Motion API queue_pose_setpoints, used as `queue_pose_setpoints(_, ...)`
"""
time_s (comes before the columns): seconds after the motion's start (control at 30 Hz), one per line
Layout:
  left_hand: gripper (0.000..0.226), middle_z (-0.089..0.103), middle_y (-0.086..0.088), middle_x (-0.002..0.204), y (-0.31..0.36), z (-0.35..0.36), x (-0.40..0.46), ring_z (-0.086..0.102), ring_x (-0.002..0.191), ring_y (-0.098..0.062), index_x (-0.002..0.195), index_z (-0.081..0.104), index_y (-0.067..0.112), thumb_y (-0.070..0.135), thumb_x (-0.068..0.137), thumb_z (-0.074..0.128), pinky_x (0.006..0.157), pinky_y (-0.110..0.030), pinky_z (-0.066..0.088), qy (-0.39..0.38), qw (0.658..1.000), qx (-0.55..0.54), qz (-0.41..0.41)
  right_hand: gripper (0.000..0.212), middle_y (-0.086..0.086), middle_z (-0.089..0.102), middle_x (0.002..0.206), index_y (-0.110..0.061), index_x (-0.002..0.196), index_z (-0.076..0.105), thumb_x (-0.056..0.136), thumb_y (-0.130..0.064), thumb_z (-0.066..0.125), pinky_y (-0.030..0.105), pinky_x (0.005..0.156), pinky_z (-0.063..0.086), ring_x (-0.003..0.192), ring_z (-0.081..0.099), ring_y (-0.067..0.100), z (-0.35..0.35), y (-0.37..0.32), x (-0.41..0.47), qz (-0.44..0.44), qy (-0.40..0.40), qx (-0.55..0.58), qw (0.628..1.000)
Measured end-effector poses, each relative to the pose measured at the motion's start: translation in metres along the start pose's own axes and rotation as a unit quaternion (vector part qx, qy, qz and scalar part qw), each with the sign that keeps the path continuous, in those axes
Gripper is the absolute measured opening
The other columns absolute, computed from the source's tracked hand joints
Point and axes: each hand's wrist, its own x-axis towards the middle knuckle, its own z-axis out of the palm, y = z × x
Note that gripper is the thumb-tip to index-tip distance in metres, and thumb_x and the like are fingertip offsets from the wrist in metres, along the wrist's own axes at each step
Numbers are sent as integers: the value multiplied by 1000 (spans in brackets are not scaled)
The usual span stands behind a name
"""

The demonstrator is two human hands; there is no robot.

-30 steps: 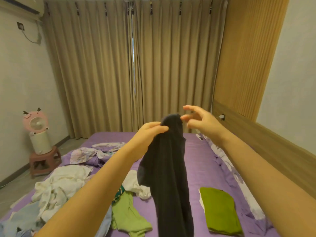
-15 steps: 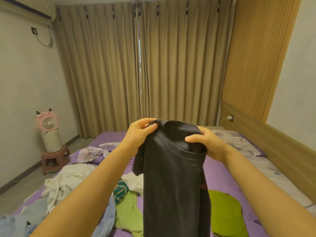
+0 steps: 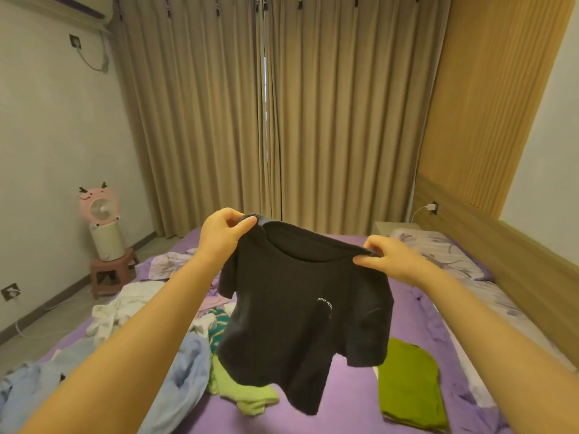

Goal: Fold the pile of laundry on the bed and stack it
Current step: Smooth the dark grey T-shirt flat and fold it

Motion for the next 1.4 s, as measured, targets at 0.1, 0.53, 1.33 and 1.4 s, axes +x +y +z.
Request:
queue_pose_setpoints(0.1,14,66,-3,94,-12,3,-5,60,90,-20,102,68,14,22,93,60,83,-38,52,2,997,75,26,12,0,61,90,-20,90,57,87,-25,67,22,66,41,84,56,15,11,17,-1,5,13,18,1000)
queue_pose_setpoints(0.53,15,67,-5,98,-53,36,-72,59,89,-16,101,68,8,18,90,64,81,-29,47,16,997,67,-45,15,-3,65,98,-25,99,61,96,-14,52,27,76,41,94,59,18,71,79,-29,-21,194,90,977)
queue_pose_setpoints(1.33,26,63,-5,94,-97,-4,-155,54,88,-21,102,67,6,26,97,52,76,-28,37,-176,968,178,-2,29,12,67,112,-9,119,63,99,-22,47,30,80,44,99,62,33,124,72,-152,60,249,-71,964)
queue_pose_setpoints(1.4,26,65,-4,94,-97,-19,-161,54,85,-17,102,69,7,26,97,53,73,-25,39,-196,967,164,9,30,14,67,112,-8,120,63,98,-21,47,33,81,47,98,62,34,126,58,-166,60,248,-96,962)
